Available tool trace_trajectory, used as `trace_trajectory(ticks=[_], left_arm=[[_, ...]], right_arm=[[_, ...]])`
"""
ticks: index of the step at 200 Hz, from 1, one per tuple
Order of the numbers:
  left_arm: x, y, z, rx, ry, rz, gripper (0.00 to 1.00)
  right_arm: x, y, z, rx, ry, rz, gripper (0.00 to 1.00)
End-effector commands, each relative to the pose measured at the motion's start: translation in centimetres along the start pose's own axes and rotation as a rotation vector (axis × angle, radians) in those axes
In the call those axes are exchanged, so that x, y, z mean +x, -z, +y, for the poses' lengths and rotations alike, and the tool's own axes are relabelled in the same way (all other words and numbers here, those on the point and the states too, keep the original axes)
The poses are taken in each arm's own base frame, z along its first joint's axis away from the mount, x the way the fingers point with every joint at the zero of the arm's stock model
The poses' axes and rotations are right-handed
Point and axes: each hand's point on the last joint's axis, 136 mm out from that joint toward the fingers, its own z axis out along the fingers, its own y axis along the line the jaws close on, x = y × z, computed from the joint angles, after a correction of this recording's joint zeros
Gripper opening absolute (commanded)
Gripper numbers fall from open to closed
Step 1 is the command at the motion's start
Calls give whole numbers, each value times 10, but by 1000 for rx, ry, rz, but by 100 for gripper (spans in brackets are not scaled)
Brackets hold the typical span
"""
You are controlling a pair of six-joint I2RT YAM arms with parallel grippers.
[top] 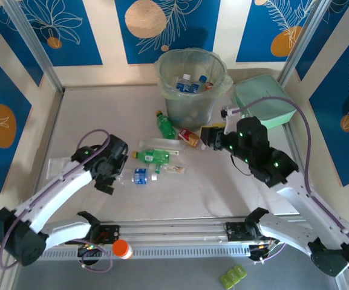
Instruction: Put the plastic bottles in the bin
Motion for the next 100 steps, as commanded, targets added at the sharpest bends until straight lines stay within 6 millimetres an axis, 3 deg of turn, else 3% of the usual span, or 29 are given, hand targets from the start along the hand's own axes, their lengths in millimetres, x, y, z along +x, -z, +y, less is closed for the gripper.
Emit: trace_trajectory(ticks=[1, 40, 100], left_arm=[[0, -14, -15, 22, 43, -30, 99], [6, -39, -19, -8, 36, -30, 99], [19, -83, -11, -81, 38, -9, 100]], right_arm=[[3, 17, -2, -6, -9, -57, 50], [44, 27, -20, 38, -13, 12, 50], [53, 24, -21, 30, -3, 31, 50]])
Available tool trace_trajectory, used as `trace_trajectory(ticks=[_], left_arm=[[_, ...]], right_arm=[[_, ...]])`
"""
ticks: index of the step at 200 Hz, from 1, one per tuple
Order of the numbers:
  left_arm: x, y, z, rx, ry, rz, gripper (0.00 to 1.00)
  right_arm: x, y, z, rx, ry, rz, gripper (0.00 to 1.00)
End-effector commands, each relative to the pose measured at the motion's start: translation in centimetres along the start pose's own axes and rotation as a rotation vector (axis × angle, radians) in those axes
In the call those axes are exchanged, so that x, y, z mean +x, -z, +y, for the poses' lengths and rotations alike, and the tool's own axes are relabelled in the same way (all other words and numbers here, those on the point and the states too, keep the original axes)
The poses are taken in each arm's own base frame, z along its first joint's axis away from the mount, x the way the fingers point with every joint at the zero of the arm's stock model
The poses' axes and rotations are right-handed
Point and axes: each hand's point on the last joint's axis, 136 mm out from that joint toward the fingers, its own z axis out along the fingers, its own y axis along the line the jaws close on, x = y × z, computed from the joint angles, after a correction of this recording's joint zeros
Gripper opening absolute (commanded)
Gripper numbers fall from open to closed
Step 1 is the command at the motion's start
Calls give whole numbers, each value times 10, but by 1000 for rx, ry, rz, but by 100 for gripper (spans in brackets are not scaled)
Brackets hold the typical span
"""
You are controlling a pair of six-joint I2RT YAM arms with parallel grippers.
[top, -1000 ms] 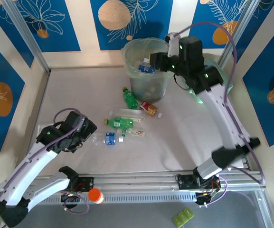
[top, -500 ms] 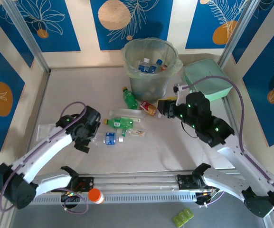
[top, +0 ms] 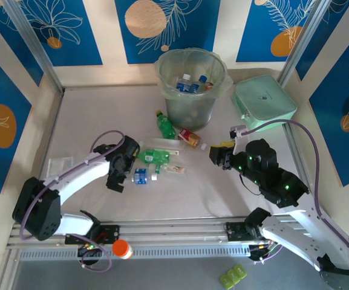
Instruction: Put the plastic bottles in the bin
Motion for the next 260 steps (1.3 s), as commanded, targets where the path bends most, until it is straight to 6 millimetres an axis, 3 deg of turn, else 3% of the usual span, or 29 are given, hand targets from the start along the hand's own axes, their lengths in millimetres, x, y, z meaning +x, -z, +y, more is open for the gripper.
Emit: trace_trajectory(ticks=[1, 28, 69, 108, 131, 178, 192, 219, 254, 260], left_arm=[[9, -15, -4, -3, 5, 24, 99], [12, -32, -1, -17, -7, 30, 93], [0, -35, 4, -4, -26, -29, 72], [-7, -27, 4, 22, -58, -43, 58], [-12, -12, 1, 69, -87, -46, 57], [-35, 70, -23, 303, -239, -128, 58], [-34, 99, -39, 431, -342, -137, 51], [-18, 164, -71, 720, -590, -137, 46], [14, 245, -88, 1104, -876, -141, 47], [20, 258, -89, 1177, -910, -139, 47]], right_arm=[[0, -2, -1, 12, -1, -1, 50], [0, -6, 2, 5, -9, 13, 50], [-5, -9, 9, -16, -25, 18, 50], [-12, -5, 18, -42, -20, 12, 51], [-17, -1, 23, -53, -13, 7, 51], [-22, 0, 32, -83, -19, 19, 51], [-24, -2, 36, -94, -22, 28, 51], [-29, -6, 56, -182, -15, 53, 52], [-32, -9, 105, -410, 15, 160, 59], [-32, -8, 115, -465, 16, 182, 64]])
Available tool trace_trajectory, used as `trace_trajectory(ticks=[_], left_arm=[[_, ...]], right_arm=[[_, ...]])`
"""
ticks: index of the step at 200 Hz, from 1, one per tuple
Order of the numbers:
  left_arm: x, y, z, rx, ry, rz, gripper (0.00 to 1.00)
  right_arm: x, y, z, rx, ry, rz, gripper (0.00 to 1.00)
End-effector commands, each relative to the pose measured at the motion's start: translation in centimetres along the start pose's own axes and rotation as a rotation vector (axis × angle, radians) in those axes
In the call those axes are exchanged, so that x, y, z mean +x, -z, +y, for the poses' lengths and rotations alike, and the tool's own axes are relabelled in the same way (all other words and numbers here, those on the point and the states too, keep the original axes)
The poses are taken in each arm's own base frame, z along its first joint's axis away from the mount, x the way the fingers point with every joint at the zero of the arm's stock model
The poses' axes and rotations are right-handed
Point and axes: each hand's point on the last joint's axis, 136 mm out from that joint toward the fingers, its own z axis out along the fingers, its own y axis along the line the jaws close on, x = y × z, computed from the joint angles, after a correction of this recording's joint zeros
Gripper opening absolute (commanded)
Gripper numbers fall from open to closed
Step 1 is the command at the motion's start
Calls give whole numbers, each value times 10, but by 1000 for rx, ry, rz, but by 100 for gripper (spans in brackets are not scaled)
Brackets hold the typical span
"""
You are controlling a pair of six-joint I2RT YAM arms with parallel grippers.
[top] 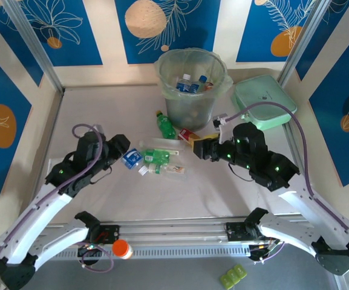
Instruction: Put the plastic bottles in the bin
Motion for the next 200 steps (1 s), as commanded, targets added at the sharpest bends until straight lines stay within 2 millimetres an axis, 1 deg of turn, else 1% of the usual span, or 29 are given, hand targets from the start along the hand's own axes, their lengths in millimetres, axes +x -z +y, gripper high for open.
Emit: trace_trajectory(ticks=[1, 17, 22, 30, 35, 42, 46, 61, 79, 97, 133, 154, 167, 177, 189, 200], left_arm=[[-7, 29, -69, 338, -277, -24, 47], [-4, 42, -92, 476, -327, -26, 46], [-2, 45, -98, 509, -337, -21, 45], [0, 50, -107, 565, -349, -9, 44], [3, 53, -113, 601, -361, 3, 44], [6, 57, -121, 649, -370, 15, 44], [7, 60, -125, 675, -373, 21, 44], [11, 69, -135, 742, -387, 36, 43], [13, 77, -139, 790, -407, 35, 44], [15, 83, -142, 828, -405, 33, 44], [14, 93, -146, 883, -397, 13, 44], [14, 95, -147, 890, -405, 10, 44], [13, 97, -146, 891, -404, -3, 45], [12, 99, -145, 890, -405, -16, 45], [10, 99, -144, 880, -410, -27, 45], [10, 98, -142, 868, -411, -34, 45]], right_arm=[[-7, 2, 52, -253, 35, 63, 65], [-5, -3, 78, -393, 35, 137, 70], [-5, -5, 84, -423, 31, 157, 76], [-3, -8, 93, -475, 24, 194, 80], [-3, -10, 97, -496, 18, 216, 89], [-3, -13, 102, -513, 11, 235, 94], [-3, -16, 104, -520, 7, 244, 100], [-6, -19, 115, -572, 4, 270, 99], [-10, -19, 131, -664, 4, 292, 99], [-12, -23, 142, -735, -14, 311, 99], [-4, -38, 163, -821, -10, 350, 99], [0, -50, 171, -827, -16, 359, 100], [-2, -58, 170, -819, -48, 354, 100], [-2, -62, 170, -829, -71, 353, 98], [-2, -61, 174, -858, -85, 359, 93], [-1, -60, 177, -884, -92, 368, 86]])
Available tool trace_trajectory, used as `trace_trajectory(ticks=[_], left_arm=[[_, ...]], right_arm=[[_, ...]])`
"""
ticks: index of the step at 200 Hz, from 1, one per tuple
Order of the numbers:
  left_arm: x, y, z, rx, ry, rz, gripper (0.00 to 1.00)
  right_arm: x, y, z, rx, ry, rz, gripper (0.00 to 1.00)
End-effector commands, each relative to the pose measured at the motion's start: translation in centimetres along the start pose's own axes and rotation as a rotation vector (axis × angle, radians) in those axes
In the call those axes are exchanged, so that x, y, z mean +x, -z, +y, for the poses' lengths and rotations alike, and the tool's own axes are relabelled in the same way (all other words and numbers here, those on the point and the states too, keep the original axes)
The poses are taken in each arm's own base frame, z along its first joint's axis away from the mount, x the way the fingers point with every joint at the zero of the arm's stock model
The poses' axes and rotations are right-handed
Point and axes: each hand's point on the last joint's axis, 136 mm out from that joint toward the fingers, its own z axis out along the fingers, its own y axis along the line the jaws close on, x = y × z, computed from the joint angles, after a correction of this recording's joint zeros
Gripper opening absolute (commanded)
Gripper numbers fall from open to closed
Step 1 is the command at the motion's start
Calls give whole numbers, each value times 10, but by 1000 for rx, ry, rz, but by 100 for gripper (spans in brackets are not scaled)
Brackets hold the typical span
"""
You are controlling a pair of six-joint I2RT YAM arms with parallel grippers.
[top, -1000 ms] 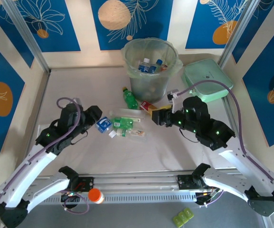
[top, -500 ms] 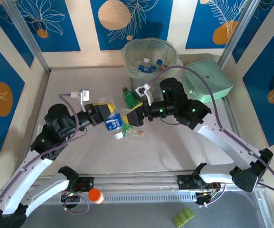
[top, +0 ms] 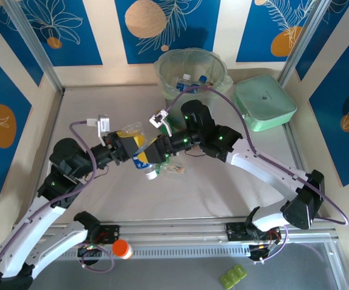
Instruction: Put the plastic bottles in the bin
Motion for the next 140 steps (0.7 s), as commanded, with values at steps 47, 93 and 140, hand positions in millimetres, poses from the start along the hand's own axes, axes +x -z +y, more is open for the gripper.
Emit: trace_trajectory(ticks=[47, 93, 140], left_arm=[[-11, 7, -6, 8, -37, -55, 48], [-16, 10, -10, 15, -22, -82, 74], [-34, 43, -7, -99, -116, -220, 99]], right_arm=[[-2, -3, 24, -121, -1, 1, 58], [1, 4, 29, -106, 11, -8, 46], [-5, 23, 14, 0, 12, -62, 47]])
